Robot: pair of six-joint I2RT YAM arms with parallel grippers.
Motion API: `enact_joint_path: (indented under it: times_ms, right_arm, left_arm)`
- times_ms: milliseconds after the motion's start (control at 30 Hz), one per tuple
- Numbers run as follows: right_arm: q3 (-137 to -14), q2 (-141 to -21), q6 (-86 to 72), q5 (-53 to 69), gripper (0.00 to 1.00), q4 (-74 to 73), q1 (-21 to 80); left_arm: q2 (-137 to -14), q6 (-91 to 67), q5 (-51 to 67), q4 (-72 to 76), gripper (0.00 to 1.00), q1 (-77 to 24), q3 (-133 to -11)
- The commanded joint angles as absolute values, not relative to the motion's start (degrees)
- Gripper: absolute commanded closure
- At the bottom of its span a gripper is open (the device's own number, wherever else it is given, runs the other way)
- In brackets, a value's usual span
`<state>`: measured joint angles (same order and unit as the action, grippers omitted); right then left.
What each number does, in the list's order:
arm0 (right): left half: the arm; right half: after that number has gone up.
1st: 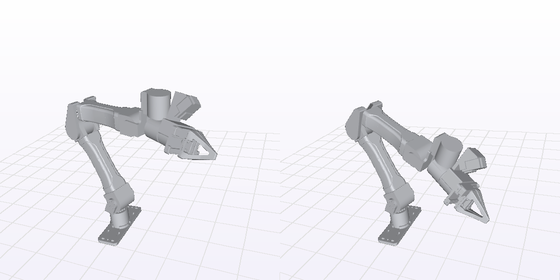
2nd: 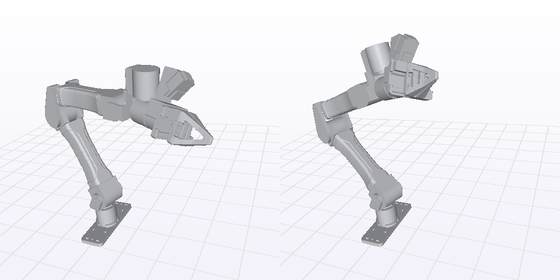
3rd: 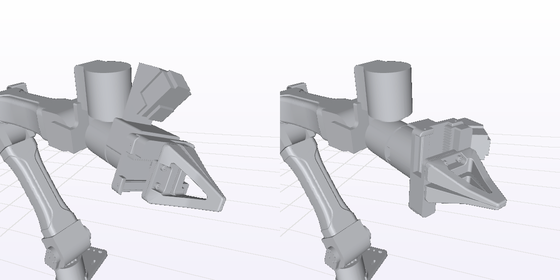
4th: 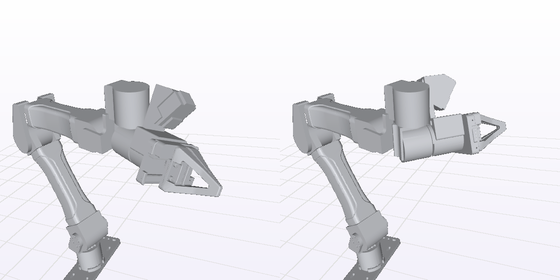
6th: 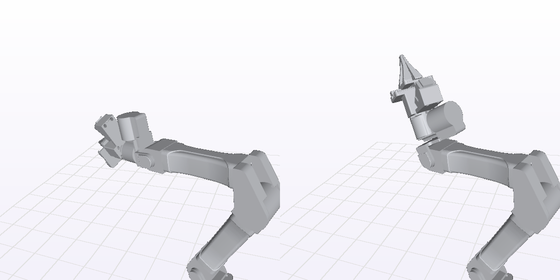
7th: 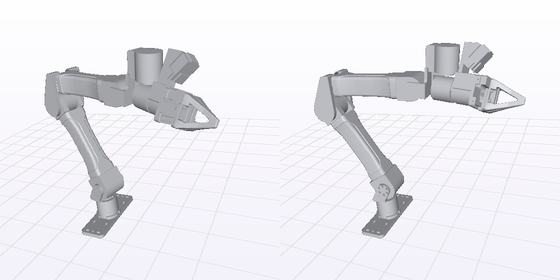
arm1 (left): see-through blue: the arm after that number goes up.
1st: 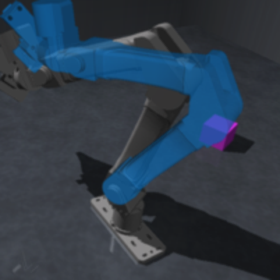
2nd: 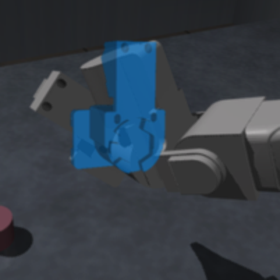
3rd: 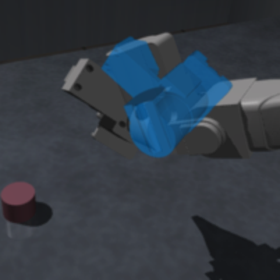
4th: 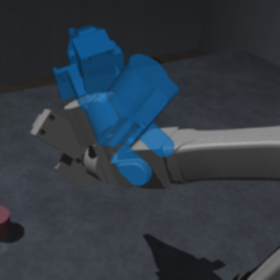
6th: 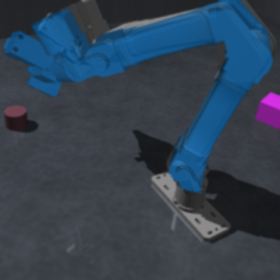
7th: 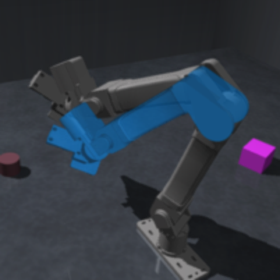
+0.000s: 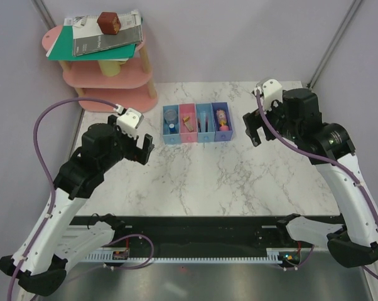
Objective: Sort the stationery into containers
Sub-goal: Reset both arms
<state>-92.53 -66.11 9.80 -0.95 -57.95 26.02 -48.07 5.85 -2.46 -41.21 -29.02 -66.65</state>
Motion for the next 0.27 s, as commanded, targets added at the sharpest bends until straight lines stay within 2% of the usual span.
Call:
enact_joint_path:
  times_ms: [0, 233]
  right_arm:
    - [-91.85, -65.92, 11.16, -2.02, 0.02, -58.53, 26.02]
    - [-92.28, -66.27, 10.99, -1.41, 0.02, -58.27, 26.01]
  left_arm:
    - [-47.11, 4.22, -1.67, -42.36, 0.0, -28.48, -67.68]
    - [-45.97, 3.87, -1.23, -42.36, 0.0, -28.21, -66.45]
